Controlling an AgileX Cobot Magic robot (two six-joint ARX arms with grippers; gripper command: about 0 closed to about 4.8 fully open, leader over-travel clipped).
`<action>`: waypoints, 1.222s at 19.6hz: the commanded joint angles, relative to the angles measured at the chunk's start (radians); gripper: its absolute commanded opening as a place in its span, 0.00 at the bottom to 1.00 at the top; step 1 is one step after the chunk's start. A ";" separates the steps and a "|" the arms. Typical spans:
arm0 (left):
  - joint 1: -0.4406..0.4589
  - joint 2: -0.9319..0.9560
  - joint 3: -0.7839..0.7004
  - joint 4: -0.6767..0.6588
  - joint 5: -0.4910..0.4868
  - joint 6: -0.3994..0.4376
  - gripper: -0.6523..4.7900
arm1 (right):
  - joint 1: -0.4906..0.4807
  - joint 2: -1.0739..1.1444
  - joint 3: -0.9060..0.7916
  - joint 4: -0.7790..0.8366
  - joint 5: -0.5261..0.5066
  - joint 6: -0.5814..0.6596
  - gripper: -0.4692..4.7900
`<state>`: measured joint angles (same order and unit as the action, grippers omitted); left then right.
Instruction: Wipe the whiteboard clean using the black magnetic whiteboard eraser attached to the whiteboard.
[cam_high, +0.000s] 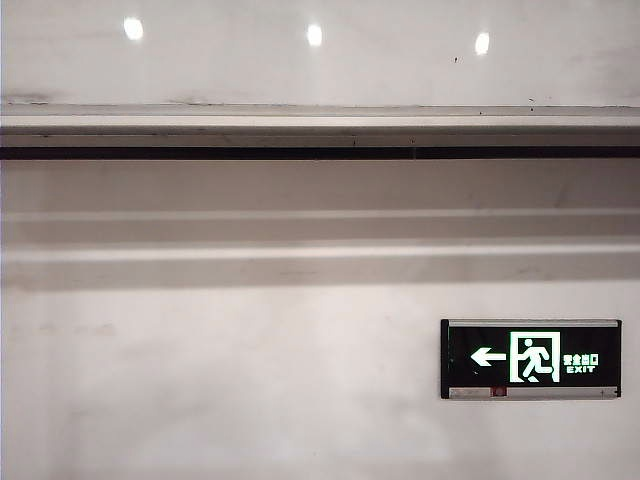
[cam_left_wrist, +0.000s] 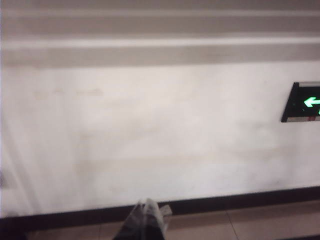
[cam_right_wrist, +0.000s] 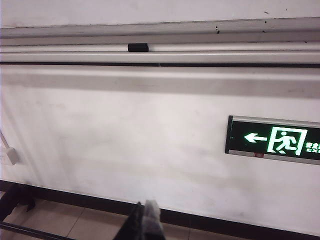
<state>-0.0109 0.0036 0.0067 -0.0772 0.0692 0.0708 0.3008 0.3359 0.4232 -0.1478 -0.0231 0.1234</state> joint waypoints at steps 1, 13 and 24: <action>0.002 -0.001 0.000 0.037 -0.002 0.000 0.11 | 0.002 -0.002 0.004 0.016 -0.002 0.004 0.09; 0.002 -0.001 0.000 0.033 -0.002 0.000 0.11 | 0.002 -0.002 0.004 0.017 -0.002 0.004 0.09; 0.002 -0.001 0.000 0.033 -0.002 0.000 0.11 | -0.147 -0.221 -0.267 0.074 0.010 0.005 0.09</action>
<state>-0.0109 0.0036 0.0067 -0.0528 0.0681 0.0708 0.1661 0.1375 0.1761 -0.0887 -0.0193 0.1234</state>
